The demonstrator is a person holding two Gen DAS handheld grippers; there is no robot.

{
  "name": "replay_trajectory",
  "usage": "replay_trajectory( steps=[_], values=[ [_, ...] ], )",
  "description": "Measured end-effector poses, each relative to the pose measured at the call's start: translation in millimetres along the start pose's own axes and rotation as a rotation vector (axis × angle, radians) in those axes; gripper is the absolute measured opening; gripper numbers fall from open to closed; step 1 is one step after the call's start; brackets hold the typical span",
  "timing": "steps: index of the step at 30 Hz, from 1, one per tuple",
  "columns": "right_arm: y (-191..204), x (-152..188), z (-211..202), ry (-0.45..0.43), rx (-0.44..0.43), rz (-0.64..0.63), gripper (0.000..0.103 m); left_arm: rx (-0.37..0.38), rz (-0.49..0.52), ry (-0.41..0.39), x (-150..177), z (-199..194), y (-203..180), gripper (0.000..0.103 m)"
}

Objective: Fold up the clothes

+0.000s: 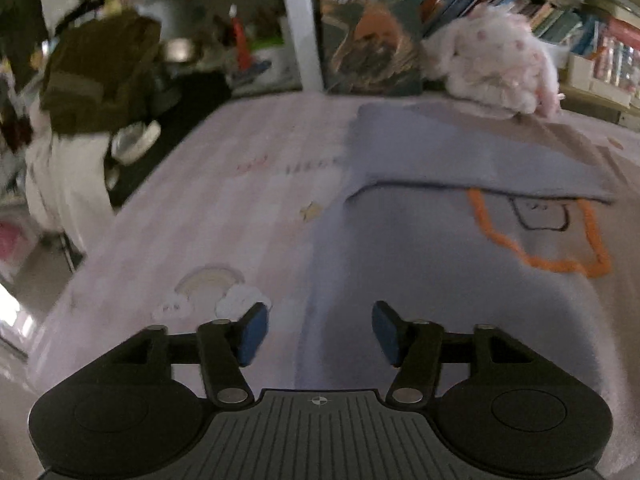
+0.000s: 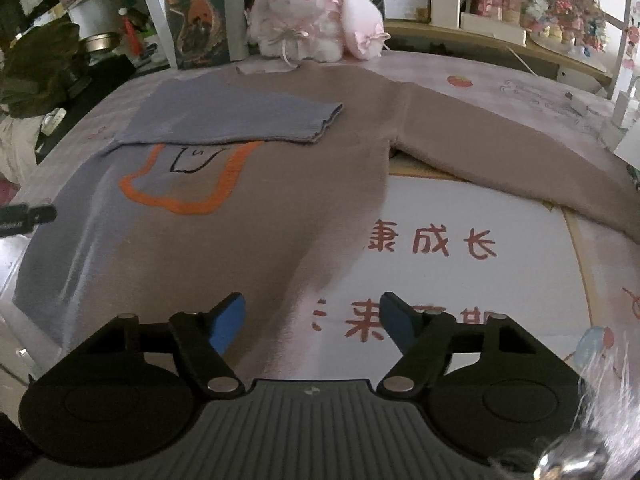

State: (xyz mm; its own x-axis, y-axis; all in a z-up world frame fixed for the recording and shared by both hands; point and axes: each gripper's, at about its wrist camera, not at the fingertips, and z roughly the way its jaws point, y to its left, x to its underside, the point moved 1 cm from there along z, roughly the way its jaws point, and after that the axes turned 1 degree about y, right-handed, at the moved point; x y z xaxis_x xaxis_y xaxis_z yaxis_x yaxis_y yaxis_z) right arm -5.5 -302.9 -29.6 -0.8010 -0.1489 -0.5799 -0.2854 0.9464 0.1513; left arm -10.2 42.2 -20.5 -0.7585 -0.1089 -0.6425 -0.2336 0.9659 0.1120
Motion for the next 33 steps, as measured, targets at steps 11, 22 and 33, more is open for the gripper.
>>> replay_trajectory(
  steps=[11,22,33],
  values=[
    [19.9,16.7,-6.3,0.054,0.048,0.066,0.049,0.156,-0.066,0.035,5.3,21.6,17.2,0.068],
    [29.1,17.4,-2.8,0.067,0.069,0.150,0.013,0.296,-0.171,0.014,-2.3,14.8,40.1,0.004],
    [53.4,12.0,6.6,0.064,0.079,0.059,0.012,0.246,-0.132,0.017,-7.9,29.9,63.2,0.004]
  ],
)
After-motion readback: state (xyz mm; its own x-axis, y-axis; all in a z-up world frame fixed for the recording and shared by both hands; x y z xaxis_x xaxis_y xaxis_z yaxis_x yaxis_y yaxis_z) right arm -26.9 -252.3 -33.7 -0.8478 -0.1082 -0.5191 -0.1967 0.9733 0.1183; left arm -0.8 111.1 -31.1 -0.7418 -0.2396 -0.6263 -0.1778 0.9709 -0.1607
